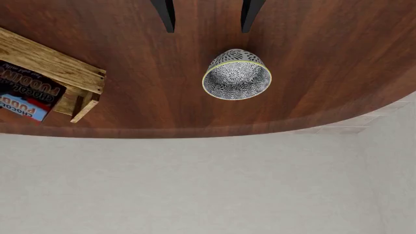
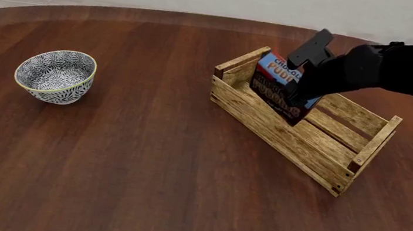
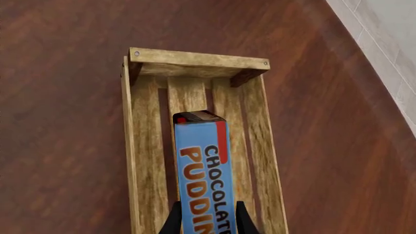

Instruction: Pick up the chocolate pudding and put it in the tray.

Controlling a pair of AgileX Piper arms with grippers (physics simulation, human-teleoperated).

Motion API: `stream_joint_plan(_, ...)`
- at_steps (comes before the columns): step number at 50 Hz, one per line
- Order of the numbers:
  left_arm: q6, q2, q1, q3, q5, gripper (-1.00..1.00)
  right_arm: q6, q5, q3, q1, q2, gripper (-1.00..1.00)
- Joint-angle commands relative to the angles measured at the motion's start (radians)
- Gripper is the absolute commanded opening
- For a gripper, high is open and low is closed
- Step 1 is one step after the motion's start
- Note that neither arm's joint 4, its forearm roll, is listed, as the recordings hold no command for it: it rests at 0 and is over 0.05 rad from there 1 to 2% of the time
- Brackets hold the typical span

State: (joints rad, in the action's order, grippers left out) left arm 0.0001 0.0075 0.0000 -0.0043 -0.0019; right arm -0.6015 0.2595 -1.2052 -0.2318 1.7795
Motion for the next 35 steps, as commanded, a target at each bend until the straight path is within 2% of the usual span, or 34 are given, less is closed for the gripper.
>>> stream_joint_plan(1, 0.0, 0.0, 0.0, 0.0, 0.0, 1.0, 0.025, -0.011, 0.002, -0.002, 0.007, -1.0)
stream_joint_plan(35, 0.0, 0.0, 0.0, 0.0, 0.0, 1.0, 0.037, -0.039, 0.014, -0.007, 0.036, -1.0)
